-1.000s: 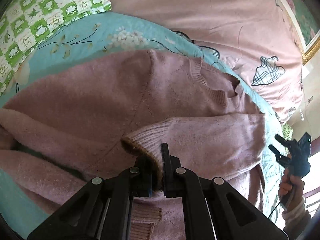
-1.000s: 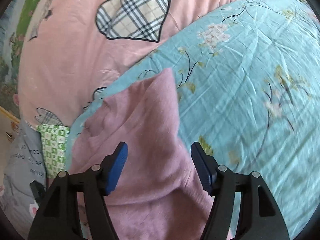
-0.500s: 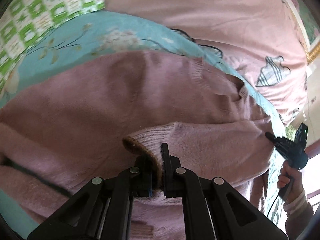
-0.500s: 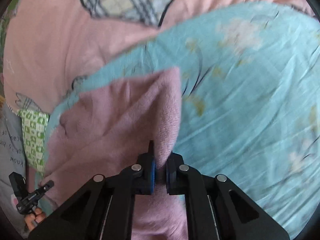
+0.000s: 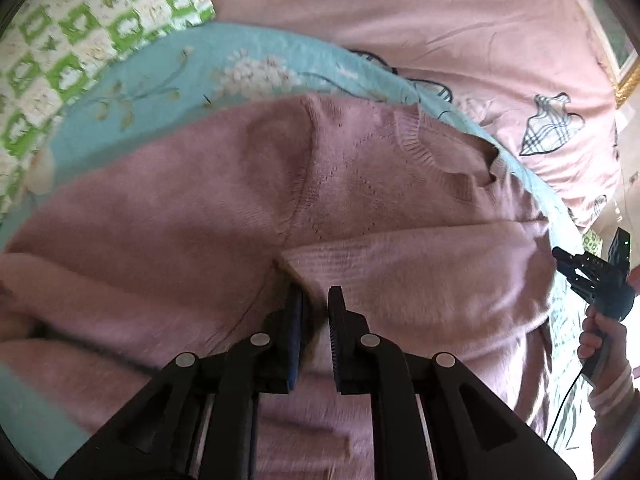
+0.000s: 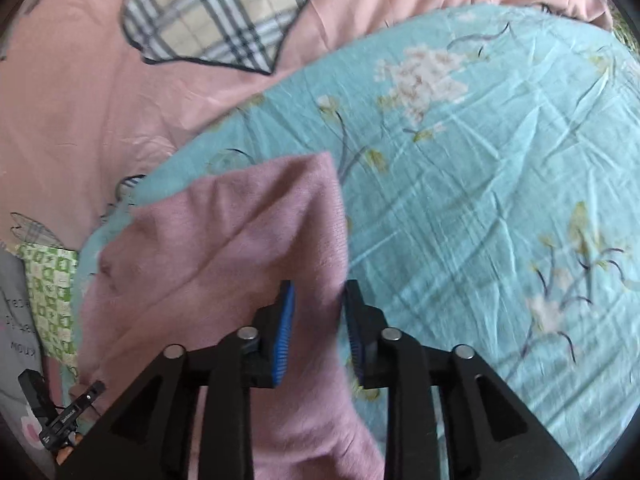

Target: Fold small clothes

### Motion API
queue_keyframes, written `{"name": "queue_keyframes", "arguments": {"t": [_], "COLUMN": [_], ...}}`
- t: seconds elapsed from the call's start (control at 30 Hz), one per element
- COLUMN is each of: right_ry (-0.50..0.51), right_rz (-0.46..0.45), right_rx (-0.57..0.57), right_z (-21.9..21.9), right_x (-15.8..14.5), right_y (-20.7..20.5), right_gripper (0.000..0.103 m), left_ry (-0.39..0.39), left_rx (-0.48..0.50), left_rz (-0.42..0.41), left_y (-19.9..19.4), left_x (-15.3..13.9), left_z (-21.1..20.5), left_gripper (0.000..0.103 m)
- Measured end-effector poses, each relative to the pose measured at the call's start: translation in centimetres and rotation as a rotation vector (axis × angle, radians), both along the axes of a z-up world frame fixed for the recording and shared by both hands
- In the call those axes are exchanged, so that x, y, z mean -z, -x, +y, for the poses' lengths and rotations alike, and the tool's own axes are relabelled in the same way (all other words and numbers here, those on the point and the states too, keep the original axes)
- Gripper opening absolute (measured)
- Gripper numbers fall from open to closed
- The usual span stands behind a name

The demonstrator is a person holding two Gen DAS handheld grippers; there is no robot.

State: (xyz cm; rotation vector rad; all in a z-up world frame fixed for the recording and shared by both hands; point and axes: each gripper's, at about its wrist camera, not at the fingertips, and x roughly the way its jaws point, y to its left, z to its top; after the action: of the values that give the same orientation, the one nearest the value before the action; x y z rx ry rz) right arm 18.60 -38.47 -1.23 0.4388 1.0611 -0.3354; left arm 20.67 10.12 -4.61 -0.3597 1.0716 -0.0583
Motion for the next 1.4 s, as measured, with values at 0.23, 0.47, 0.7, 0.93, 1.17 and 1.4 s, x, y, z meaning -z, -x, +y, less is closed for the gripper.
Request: {"name": "queue_keyframes", "arguments": {"t": [0.23,0.47,0.7,0.93,1.17,1.4], "right_ry": [-0.064,-0.128,-0.162,-0.161,-0.149,-0.141], "right_rz": [-0.063,-0.013,0.032,0.033,0.037,0.029], "right_rx": [-0.086,-0.191,-0.251,-0.283,-0.259,-0.249], "right_z": [5.0,11.9,16.1,17.9,17.4,16.8], "right_x": [-2.3,-0.9,0.2,-0.7,-1.2,-1.5], "right_y": [3.8,6.3,8.4,10.3,12.0,12.7], "right_gripper": [0.048,0.048,0.048,0.051,0.053,0.053], "left_ry": [0.057,0.098,0.183,0.334,0.41,0.282], "left_rx": [-0.078,-0.14,-0.215,-0.331,-0.401,-0.325], "left_rz": [-0.008,-0.003,0.055,0.093,0.102,-0.036], "left_y": [6.0,12.2,14.5,14.1,12.5,12.3], "left_x": [-2.1,-2.6,-0.1,3.0,5.3,0.1], "left_z": [3.1,6.3,8.6,10.5,11.0,9.3], "left_gripper": [0.012,0.012,0.014,0.026,0.022,0.002]}}
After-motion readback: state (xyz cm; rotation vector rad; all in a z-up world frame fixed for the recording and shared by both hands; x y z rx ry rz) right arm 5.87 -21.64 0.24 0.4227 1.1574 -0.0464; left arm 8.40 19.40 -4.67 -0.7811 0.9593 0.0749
